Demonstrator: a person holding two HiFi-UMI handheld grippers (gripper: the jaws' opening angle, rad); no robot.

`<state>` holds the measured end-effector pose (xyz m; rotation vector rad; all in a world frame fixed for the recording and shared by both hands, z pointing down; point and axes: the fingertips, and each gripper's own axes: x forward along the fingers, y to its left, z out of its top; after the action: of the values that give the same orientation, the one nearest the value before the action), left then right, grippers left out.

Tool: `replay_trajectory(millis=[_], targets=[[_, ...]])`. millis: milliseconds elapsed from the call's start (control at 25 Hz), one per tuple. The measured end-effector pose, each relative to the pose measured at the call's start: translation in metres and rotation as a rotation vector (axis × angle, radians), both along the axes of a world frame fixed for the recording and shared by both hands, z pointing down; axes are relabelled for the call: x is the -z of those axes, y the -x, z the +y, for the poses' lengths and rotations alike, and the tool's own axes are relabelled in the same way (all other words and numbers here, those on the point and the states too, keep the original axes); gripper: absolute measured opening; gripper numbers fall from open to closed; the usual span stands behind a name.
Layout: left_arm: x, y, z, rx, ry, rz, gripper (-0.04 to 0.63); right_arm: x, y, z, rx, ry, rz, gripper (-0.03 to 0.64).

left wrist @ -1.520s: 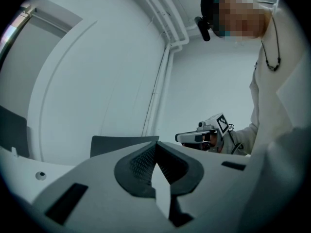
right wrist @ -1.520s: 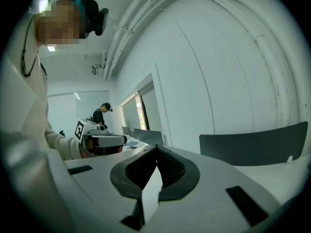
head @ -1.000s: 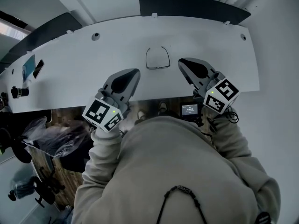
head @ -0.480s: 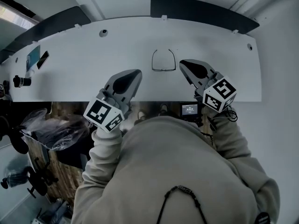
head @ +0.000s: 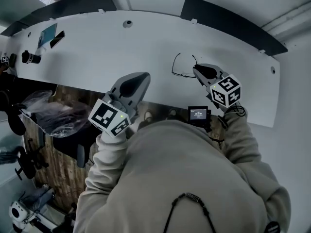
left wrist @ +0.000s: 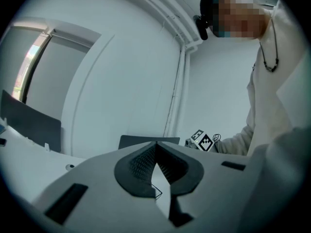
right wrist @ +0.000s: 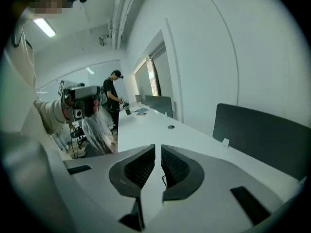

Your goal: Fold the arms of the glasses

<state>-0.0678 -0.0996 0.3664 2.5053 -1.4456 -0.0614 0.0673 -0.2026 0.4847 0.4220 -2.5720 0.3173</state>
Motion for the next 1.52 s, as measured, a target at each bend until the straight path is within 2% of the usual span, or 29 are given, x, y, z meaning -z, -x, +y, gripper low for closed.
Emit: replay_trajectory(millis=[240,400,600,880,1160,1320,1360,1520], targets=[[-0.008,0.026,0.013,0.102,0.022,0.001,0.005,-0.081,0.007,-0.005,0.205,-0.067,0.332,0.029],[-0.014,0.043,0.022,0.189,0.038,0.005,0.005,-0.117,0.013,-0.006,0.298,-0.043,0.424,0.058],[-0.019,0.049,0.036,0.228,0.043,0.073,0.005,-0.18,0.004,-0.008,0.468,-0.099,0.64,0.1],[-0.046,0.058,0.063,0.324,0.119,0.092,0.005,-0.241,-0.001,-0.006,0.583,-0.071,0.779,0.101],[-0.045,0.075,0.079,0.368,0.127,0.093,0.005,-0.263,0.006,-0.003,0.659,-0.118,0.897,0.101],[-0.049,0.077,0.077,0.37,0.124,0.089,0.005,-0.274,0.006,-0.003,0.663,-0.132,0.915,0.089],[-0.05,0.077,0.076,0.368,0.123,0.089,0.005,-0.275,0.005,-0.003,0.66,-0.137,0.912,0.069],[-0.053,0.076,0.078,0.365,0.128,0.087,0.005,-0.271,0.009,0.0,0.643,-0.134,0.873,0.063]])
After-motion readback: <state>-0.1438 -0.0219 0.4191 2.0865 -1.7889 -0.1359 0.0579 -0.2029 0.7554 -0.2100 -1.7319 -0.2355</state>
